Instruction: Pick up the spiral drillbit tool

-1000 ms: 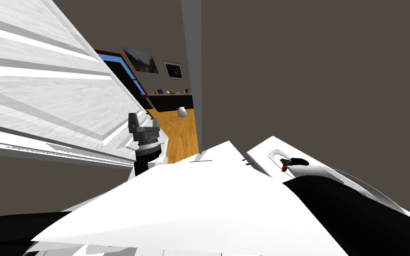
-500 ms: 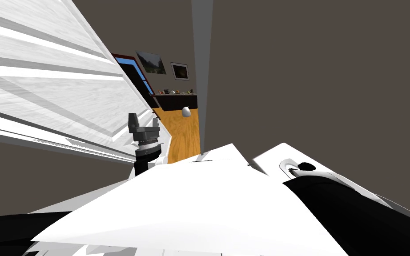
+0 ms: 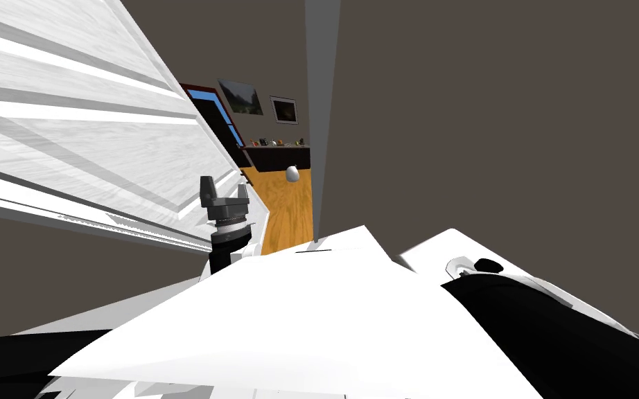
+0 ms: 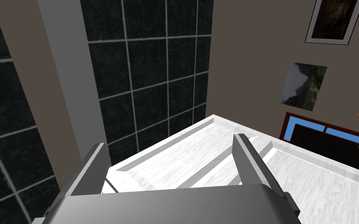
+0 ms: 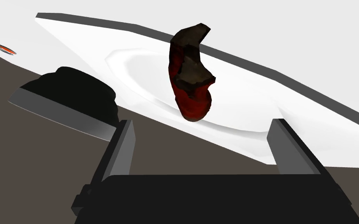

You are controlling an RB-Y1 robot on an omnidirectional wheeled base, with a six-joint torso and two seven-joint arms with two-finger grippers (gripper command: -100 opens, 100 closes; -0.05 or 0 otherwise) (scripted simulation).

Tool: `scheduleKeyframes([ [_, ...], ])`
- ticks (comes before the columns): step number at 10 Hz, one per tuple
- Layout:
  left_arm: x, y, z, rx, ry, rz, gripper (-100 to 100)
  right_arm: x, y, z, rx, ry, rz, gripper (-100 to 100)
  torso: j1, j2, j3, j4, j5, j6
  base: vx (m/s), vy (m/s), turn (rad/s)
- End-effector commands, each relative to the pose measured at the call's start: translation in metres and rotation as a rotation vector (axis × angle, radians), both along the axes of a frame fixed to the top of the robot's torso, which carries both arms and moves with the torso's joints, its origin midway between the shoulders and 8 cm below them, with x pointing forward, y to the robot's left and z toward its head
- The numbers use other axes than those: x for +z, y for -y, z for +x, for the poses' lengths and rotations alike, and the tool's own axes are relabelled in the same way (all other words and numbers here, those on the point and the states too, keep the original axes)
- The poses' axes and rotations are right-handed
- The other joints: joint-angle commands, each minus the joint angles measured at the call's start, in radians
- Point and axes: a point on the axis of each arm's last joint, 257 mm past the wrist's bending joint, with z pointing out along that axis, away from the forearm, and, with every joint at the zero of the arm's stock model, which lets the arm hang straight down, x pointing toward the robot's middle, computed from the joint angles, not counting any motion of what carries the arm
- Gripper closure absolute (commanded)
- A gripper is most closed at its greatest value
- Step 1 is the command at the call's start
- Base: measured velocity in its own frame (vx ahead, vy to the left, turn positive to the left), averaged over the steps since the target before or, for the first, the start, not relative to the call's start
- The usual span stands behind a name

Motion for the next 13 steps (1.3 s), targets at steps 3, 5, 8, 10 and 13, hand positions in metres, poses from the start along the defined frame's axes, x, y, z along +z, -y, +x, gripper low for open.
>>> scheduleKeyframes([
  [3, 0.000, 0.000, 0.000, 0.000, 0.000, 0.000, 0, -0.008, -0.017, 0.017, 0.000, -0.003, 0.005, -100, -0.004, 0.004, 0.002, 0.001, -0.001, 0.000, -0.051, -0.069, 0.002],
  [5, 0.000, 0.000, 0.000, 0.000, 0.000, 0.000, 0, -0.012, -0.026, 0.026, 0.001, -0.004, 0.005, -100, -0.005, 0.004, 0.002, 0.001, -0.001, 0.000, -0.039, -0.075, 0.001],
  [8, 0.000, 0.000, 0.000, 0.000, 0.000, 0.000, 0, -0.016, -0.039, 0.038, 0.001, -0.003, 0.003, -100, -0.004, 0.004, 0.002, 0.001, -0.001, 0.000, -0.049, -0.066, 0.001],
  [10, 0.000, 0.000, 0.000, 0.000, 0.000, 0.000, 0, -0.016, -0.041, 0.041, 0.004, -0.002, 0.003, -100, -0.005, 0.004, 0.003, 0.001, -0.001, 0.000, -0.037, -0.049, 0.004],
  [13, 0.000, 0.000, 0.000, 0.000, 0.000, 0.000, 0, -0.015, -0.041, 0.040, 0.001, -0.005, 0.000, 100, -0.003, 0.001, 0.001, 0.001, -0.003, -0.001, -0.002, -0.002, -0.006],
])
